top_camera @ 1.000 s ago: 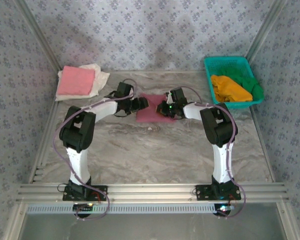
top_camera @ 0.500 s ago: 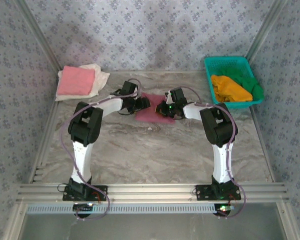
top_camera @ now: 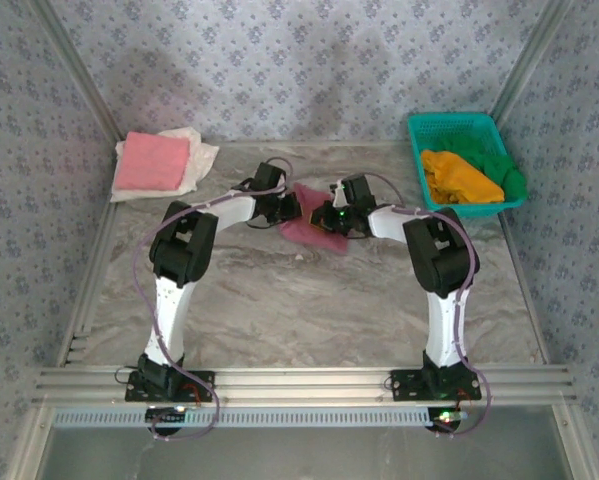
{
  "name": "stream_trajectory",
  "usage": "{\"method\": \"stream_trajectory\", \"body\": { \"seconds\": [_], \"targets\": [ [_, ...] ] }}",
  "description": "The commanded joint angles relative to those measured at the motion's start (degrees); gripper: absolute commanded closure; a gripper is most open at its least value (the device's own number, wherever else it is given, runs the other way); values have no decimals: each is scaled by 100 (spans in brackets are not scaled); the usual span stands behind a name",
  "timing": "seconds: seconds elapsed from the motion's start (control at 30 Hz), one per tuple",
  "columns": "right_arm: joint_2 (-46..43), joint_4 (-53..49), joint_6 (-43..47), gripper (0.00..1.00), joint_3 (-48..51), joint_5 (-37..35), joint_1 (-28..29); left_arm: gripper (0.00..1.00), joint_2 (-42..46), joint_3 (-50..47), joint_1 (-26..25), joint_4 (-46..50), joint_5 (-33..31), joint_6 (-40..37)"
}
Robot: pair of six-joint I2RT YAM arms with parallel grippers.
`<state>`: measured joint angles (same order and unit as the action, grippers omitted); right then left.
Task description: Fold and stack the t-shirts
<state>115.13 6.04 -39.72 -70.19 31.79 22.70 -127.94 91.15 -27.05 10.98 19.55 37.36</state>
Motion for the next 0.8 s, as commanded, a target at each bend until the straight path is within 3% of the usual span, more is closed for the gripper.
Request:
{"method": "stream_trajectory", "body": {
  "seconds": [0.0, 0.1, 0.27, 0.5, 0.77],
  "targets": [
    [-984, -543, 605, 60, -214, 488, -14, 100, 438, -127, 257, 490, -513, -457],
    [-1870, -783, 1066, 43, -118, 412, -11, 100, 735, -168, 469, 519, -513, -826],
    [-3128, -150, 978, 33, 742, 154, -289, 100, 1005, 22, 783, 878, -853, -1501],
    [-3717, -92, 1043, 33, 1511, -401, -558, 100, 943, 770, 981, 1507, -2138, -2812],
    [-3814, -128, 812, 36, 1779, -428, -829, 100, 504, 1784, 1488, 1502, -2410, -3738]
  ]
}}
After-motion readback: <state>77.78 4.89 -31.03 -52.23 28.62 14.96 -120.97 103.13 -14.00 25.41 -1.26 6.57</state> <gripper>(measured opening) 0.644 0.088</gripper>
